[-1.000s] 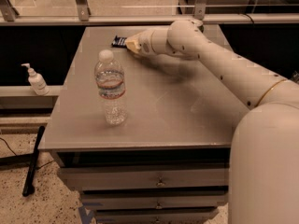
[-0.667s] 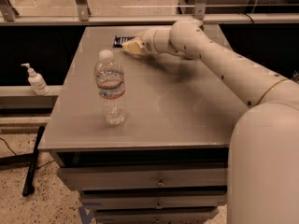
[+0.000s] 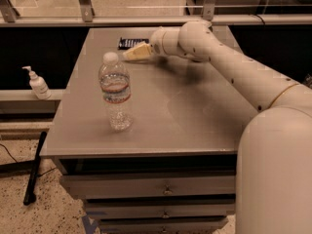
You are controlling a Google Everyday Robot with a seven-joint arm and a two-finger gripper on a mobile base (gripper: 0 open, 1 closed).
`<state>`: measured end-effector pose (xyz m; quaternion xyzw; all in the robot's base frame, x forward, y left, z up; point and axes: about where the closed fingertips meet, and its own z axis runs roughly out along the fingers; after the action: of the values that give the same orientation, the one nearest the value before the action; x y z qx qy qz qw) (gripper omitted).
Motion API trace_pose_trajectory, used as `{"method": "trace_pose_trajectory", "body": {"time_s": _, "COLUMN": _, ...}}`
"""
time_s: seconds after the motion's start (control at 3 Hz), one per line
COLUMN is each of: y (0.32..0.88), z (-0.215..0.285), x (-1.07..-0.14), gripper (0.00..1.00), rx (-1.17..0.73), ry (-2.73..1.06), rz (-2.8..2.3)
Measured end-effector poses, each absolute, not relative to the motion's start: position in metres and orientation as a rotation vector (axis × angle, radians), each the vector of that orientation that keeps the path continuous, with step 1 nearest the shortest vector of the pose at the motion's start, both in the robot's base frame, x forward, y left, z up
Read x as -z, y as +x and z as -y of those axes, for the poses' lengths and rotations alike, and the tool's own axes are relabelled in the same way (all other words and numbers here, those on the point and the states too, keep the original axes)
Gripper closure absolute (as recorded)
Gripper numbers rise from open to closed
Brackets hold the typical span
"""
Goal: Pick rxbar blueberry
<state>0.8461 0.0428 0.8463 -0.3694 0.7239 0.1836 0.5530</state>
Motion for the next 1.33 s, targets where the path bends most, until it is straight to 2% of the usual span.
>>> {"method": "trace_pose_trajectory", "body": {"time_s": 0.67, "y": 0.859, "z": -0.053, "x": -0.836, "gripper": 0.0, "rx": -0.47, "ry": -0.858, "rz": -1.715}}
{"method": "trace_pose_trajectory", "body": {"time_s": 1.33, "y": 0.864, "z": -0.058, "x": -0.833, "gripper": 0.41, "rx": -0.49, "ry": -0.845, "rz": -1.722}}
